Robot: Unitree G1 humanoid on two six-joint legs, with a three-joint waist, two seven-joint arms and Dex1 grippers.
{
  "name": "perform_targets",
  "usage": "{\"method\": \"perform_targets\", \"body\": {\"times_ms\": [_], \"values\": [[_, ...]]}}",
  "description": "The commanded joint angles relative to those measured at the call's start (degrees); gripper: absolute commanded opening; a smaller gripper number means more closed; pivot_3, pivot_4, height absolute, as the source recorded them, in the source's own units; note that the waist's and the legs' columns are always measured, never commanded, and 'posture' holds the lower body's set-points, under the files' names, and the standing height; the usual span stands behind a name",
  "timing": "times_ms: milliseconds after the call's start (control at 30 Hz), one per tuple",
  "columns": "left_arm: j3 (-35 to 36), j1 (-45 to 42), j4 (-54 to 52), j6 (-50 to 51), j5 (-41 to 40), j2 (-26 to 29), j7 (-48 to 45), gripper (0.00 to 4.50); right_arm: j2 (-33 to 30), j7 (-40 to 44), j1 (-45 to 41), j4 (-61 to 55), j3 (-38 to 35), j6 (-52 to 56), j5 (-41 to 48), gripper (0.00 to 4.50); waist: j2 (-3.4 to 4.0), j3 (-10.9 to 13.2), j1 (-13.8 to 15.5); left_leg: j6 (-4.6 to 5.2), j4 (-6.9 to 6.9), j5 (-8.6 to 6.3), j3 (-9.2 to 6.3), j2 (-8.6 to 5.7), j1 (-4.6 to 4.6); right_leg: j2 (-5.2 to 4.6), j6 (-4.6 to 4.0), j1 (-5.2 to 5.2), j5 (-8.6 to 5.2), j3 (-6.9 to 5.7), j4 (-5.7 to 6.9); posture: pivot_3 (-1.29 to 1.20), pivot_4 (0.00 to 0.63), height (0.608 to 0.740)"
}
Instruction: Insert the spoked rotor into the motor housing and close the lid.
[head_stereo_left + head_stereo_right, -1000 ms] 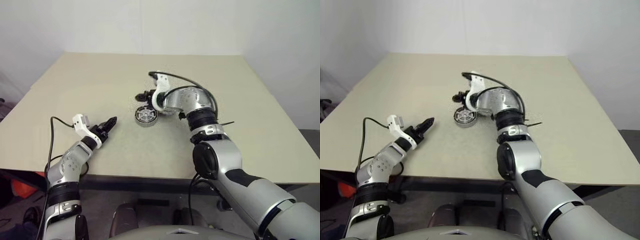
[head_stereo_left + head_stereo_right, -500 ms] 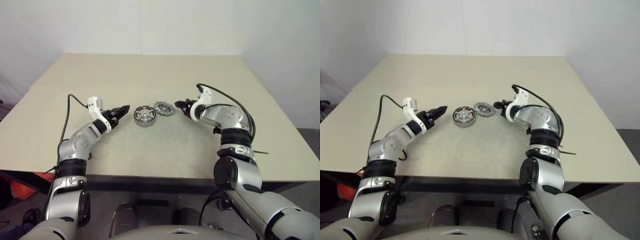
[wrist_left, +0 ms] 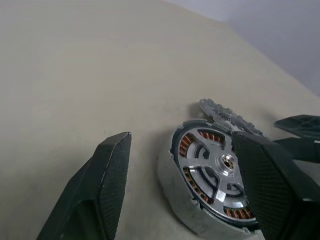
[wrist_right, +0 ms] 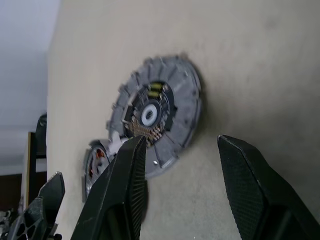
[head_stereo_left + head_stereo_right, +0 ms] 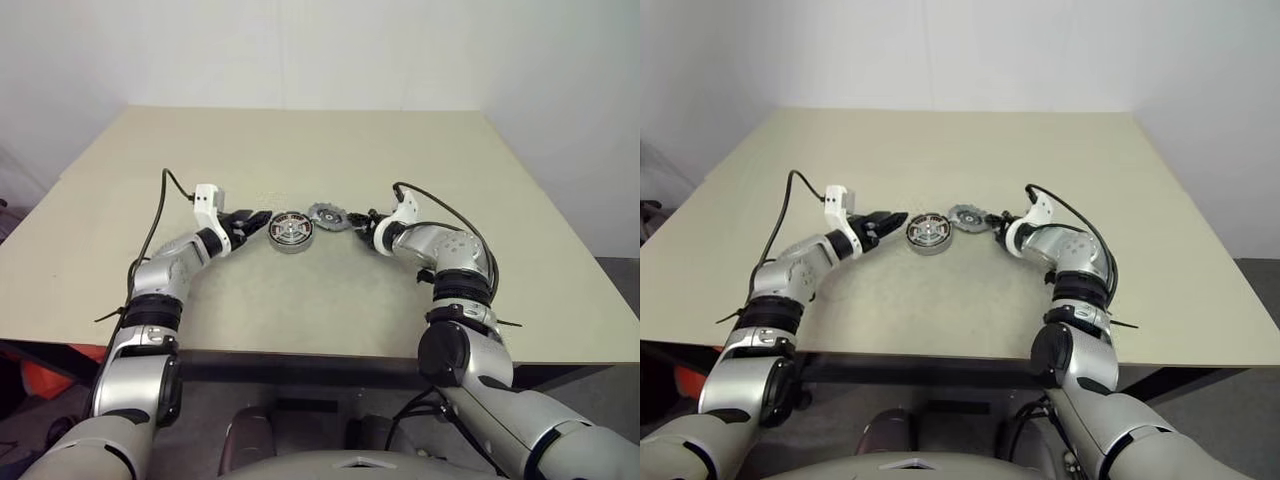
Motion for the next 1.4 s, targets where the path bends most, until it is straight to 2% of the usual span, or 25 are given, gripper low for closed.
{"method": "perform_targets", "body": {"times_ms": [33, 333, 533, 633, 800, 1100, 1400], "values": [[1.37, 0.58, -3.59, -0.32, -0.48, 0.5, 0.25, 3.38, -0.05, 1.54, -1.96, 3.17, 1.02, -2.8, 1.09, 2.29, 0.0, 0.0, -0.07, 0.0, 0.0, 0.0, 0.0, 0.01, 0.03, -0.01, 0.0, 0.02, 0.0, 0.0, 0.0, 0.0, 0.0, 0.74], [2.33, 4.47, -8.32, 0.95, -1.11, 0.01, 2.06, 3.38, -0.88, 10.57, -7.39, 18.4, 1.52, -13.93, 0.97, 2.29, 0.01, 0.0, -0.23, -0.06, 0.03, 0.04, 0.09, 0.13, 0.15, 0.01, -0.15, 0.02, 0.08, -0.03, 0.05, 0.0, 0.0, 0.74], [2.31, 5.72, -10.19, 1.8, -1.14, -0.36, 2.83, 3.38, -1.6, 14.92, -11.62, 28.11, 1.87, -22.73, 0.07, 2.29, 0.02, 0.01, -0.03, 0.03, 0.1, -0.02, 0.07, 0.16, -0.08, -0.01, -0.19, -0.04, 0.08, -0.1, 0.0, 0.0, 0.0, 0.74], [2.29, 6.17, -11.04, 2.12, -1.25, -0.63, 3.18, 3.38, -1.92, 16.24, -13.11, 31.29, 2.6, -28.14, -0.96, 2.86, 0.03, 0.02, -0.06, 0.17, 0.23, -0.1, 0.05, 0.19, -0.21, -0.02, -0.21, -0.07, 0.06, -0.19, -0.01, 0.0, 0.0, 0.74], [2.12, 7.48, -12.74, 2.66, -1.31, -1.12, 3.63, 3.38, -2.39, 17.42, -13.86, 34.02, 3.8, -32.83, -2.36, 4.49, 0.03, 0.02, -0.1, 0.21, 0.25, -0.12, 0.05, 0.18, -0.22, -0.05, -0.22, -0.07, 0.06, -0.22, -0.01, 0.0, 0.0, 0.74], [2.41, 8.43, -13.64, 3.28, -1.33, -1.06, 4.04, 3.38, -3.38, 21.76, -14.57, 34.97, 2.48, -31.14, -0.24, 4.49, 0.03, 0.02, -0.05, 0.22, 0.31, -0.13, 0.05, 0.19, -0.23, -0.05, -0.24, -0.05, 0.06, -0.27, 0.02, 0.0, 0.0, 0.74], [2.16, 7.94, -13.03, 3.18, -1.17, -1.43, 4.09, 3.38, -2.94, 22.48, -14.59, 35.64, 3.13, -31.81, -1.31, 4.49, 0.03, 0.02, -0.01, 0.24, 0.31, -0.14, 0.05, 0.21, -0.24, -0.05, -0.32, -0.06, 0.01, -0.38, 0.02, 0.0, 0.0, 0.74]]}}
